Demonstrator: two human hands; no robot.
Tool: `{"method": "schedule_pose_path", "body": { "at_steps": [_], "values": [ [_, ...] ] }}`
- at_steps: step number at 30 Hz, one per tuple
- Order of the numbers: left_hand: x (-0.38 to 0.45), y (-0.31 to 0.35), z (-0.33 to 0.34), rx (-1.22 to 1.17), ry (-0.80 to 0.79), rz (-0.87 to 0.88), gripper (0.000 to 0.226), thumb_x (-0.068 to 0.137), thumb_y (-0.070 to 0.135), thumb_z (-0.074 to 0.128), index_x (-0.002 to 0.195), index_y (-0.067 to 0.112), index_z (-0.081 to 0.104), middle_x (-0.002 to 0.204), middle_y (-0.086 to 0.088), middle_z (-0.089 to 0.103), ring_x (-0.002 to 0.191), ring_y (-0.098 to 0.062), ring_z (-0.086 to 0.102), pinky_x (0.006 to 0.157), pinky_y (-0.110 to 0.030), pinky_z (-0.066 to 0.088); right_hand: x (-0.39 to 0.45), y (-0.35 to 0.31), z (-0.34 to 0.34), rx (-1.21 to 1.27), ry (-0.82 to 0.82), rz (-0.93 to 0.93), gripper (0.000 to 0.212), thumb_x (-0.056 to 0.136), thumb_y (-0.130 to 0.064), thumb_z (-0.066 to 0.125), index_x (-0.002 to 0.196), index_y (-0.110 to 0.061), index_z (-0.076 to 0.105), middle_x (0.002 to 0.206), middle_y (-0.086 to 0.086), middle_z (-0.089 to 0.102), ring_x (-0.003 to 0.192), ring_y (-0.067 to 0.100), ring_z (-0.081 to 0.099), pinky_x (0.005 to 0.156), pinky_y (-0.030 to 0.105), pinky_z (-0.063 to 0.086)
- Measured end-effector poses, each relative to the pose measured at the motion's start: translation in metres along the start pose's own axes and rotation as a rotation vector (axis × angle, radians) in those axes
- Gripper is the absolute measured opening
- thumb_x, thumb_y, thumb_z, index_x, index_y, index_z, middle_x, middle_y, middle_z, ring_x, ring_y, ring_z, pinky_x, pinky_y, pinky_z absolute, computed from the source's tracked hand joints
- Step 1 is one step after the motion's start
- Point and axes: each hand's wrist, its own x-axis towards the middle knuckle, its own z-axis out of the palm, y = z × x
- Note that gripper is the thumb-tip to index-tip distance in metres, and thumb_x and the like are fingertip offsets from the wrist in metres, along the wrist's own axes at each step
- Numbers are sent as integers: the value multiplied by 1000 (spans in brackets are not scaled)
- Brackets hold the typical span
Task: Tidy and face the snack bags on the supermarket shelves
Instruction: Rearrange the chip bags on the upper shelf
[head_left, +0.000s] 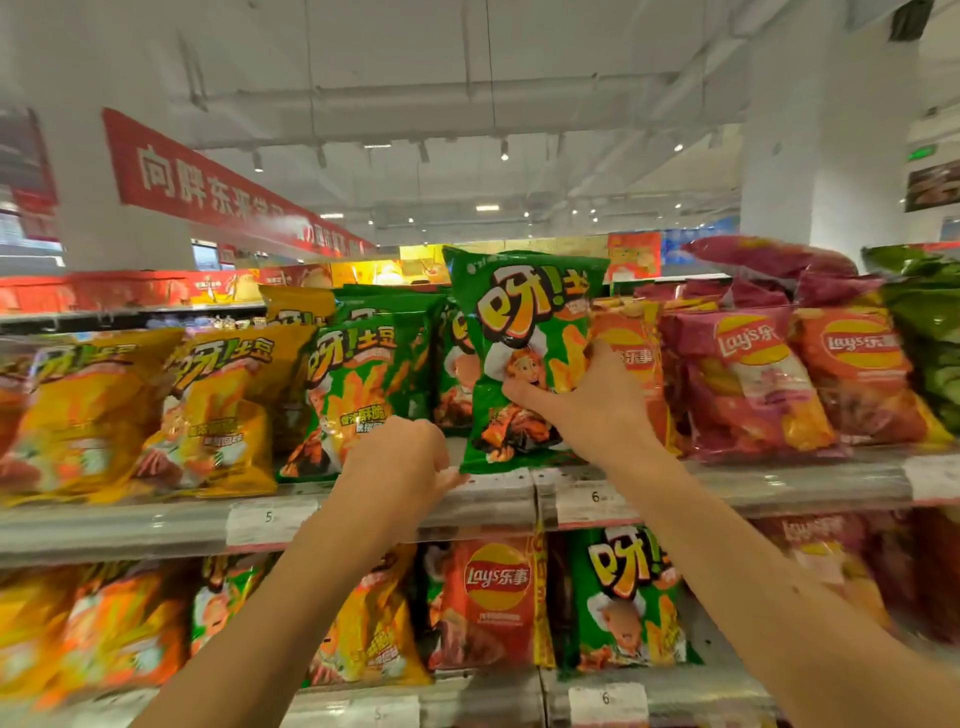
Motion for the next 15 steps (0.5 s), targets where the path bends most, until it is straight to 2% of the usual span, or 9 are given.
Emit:
{"method": "schedule_pose_path", "body": {
  "at_steps": [2,4,6,8,10,13,15],
  "values": [
    [-2,-4,0,80,-7,6,26,91,36,66,77,14,68,76,-1,67,74,-21,63,66,-35,54,1,-7,21,-72,-18,31,79,63,-68,83,119,-24,51,105,-5,64,104,27,65,89,45,55],
    [-5,-5,3,111,-14,5,34,91,43,67,74,16,57,72,1,58,74,-20,56,61,-33,46,4,-8,35,-130,-23,55,79,66,-68,82,119,-21,48,101,-3,59,106,31,65,84,41,51],
    [-10,-6,8,61,31,-5,31,89,47,67,94,17,60,83,1,63,87,-19,55,69,-32,46,7,-6,43,-157,-27,90,80,68,-68,80,120,-19,46,104,1,60,108,34,65,82,41,49],
    [-14,-5,13,56,114,-23,40,88,46,70,112,19,52,93,1,66,97,-19,53,71,-29,43,9,-1,49,-196,-26,108,80,69,-69,79,121,-17,46,110,5,64,108,34,65,83,41,50],
    [-14,-2,16,129,171,-16,38,87,40,73,109,19,51,92,1,66,96,-18,52,68,-28,38,10,1,55,-220,-31,115,80,70,-68,79,121,-17,46,111,5,65,107,34,66,85,42,51],
    [-12,1,18,182,133,-10,30,90,40,70,94,20,47,95,2,64,90,-17,46,69,-29,31,9,0,66,-215,-69,136,83,70,-71,78,124,-16,45,113,5,65,108,34,65,80,39,48],
    [-11,-1,19,176,121,4,27,92,44,65,95,22,51,98,2,63,89,-16,43,70,-28,28,9,-2,74,-217,-103,151,86,70,-73,75,126,-17,43,116,6,64,110,34,64,77,37,44]
  ]
}}
